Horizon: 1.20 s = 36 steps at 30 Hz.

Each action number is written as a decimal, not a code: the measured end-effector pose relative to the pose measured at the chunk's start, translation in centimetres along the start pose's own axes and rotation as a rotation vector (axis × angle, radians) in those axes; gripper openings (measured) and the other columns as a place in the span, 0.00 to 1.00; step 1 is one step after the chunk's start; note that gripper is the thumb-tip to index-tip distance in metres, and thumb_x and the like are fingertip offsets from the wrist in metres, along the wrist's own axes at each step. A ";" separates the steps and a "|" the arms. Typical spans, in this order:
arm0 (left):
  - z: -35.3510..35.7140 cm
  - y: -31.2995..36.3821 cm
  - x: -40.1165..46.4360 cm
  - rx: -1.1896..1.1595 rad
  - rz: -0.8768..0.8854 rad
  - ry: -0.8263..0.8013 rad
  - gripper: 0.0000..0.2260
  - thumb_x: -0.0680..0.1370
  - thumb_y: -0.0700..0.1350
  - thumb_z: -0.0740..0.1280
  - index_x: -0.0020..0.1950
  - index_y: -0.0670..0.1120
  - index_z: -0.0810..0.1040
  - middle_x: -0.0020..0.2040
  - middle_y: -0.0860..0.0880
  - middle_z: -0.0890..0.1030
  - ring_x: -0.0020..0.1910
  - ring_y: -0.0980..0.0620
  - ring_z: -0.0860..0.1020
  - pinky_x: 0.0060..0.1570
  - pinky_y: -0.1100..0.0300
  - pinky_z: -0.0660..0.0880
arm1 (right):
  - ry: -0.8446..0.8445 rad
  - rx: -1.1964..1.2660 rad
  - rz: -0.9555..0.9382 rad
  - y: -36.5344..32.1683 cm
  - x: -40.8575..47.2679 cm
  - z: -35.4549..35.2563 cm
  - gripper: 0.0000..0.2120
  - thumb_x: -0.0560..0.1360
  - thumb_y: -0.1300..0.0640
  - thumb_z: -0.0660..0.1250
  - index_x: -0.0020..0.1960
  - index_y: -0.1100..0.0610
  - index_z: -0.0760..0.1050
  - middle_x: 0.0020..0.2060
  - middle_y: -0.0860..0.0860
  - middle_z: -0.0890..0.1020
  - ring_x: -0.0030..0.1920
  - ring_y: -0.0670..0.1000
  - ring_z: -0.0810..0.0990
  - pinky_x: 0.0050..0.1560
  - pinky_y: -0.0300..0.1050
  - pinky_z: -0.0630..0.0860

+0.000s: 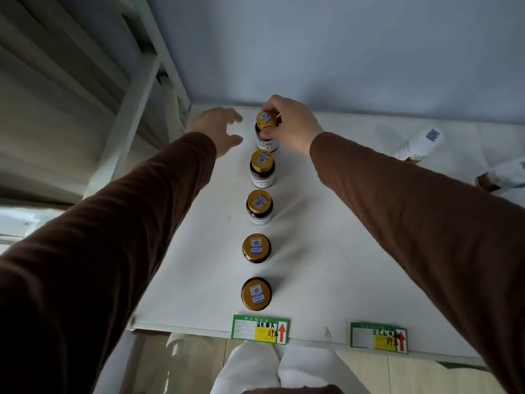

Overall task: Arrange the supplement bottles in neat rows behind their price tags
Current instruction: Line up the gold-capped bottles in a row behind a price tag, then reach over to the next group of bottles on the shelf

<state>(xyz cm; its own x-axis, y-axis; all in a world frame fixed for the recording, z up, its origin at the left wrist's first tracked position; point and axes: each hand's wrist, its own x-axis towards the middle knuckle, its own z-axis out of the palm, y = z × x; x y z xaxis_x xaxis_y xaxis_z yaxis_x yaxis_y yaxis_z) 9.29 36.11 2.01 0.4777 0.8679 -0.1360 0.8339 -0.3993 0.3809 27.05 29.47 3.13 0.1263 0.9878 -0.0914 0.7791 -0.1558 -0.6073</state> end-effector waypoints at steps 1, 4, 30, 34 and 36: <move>0.1 0.0 0.0 0.002 0.001 0.000 0.19 0.75 0.50 0.70 0.66 0.51 0.74 0.63 0.49 0.77 0.62 0.47 0.75 0.64 0.50 0.72 | 0.003 -0.004 0.004 0.2 0.0 0.2 0.23 0.71 0.54 0.74 0.64 0.55 0.73 0.58 0.53 0.78 0.57 0.54 0.77 0.59 0.50 0.75; 0.3 0.1 0.0 -0.002 0.003 -0.007 0.19 0.75 0.50 0.69 0.66 0.52 0.74 0.63 0.49 0.77 0.62 0.47 0.75 0.63 0.51 0.72 | 0.011 0.012 0.019 0.6 -0.1 0.4 0.23 0.71 0.54 0.74 0.64 0.55 0.72 0.58 0.53 0.78 0.57 0.54 0.77 0.59 0.50 0.75; 2.7 18.5 -19.1 -0.099 0.359 0.161 0.15 0.75 0.49 0.70 0.61 0.49 0.78 0.59 0.48 0.79 0.58 0.47 0.76 0.58 0.57 0.69 | 0.282 0.207 0.076 7.2 -27.1 -7.7 0.09 0.75 0.50 0.70 0.54 0.49 0.80 0.50 0.45 0.82 0.48 0.46 0.80 0.49 0.36 0.74; 8.1 20.3 -24.7 -0.116 0.270 0.114 0.14 0.75 0.49 0.69 0.61 0.50 0.78 0.60 0.49 0.79 0.59 0.48 0.75 0.56 0.61 0.66 | 0.213 0.248 0.108 10.0 -33.3 -6.3 0.08 0.76 0.51 0.69 0.55 0.50 0.80 0.49 0.45 0.82 0.47 0.46 0.79 0.48 0.38 0.74; 10.5 20.8 -27.1 -0.132 0.222 0.077 0.14 0.75 0.48 0.70 0.61 0.49 0.78 0.59 0.50 0.79 0.58 0.48 0.76 0.55 0.62 0.66 | 0.174 0.270 0.131 11.2 -36.1 -5.1 0.07 0.77 0.52 0.68 0.54 0.50 0.80 0.48 0.45 0.82 0.45 0.45 0.79 0.47 0.38 0.73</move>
<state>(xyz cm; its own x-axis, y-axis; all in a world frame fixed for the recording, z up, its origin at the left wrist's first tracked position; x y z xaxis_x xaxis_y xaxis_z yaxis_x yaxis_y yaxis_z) 16.60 1.18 4.02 0.6184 0.7852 0.0324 0.6651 -0.5449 0.5105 34.35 -7.99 3.70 0.3359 0.9400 -0.0605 0.5617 -0.2514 -0.7882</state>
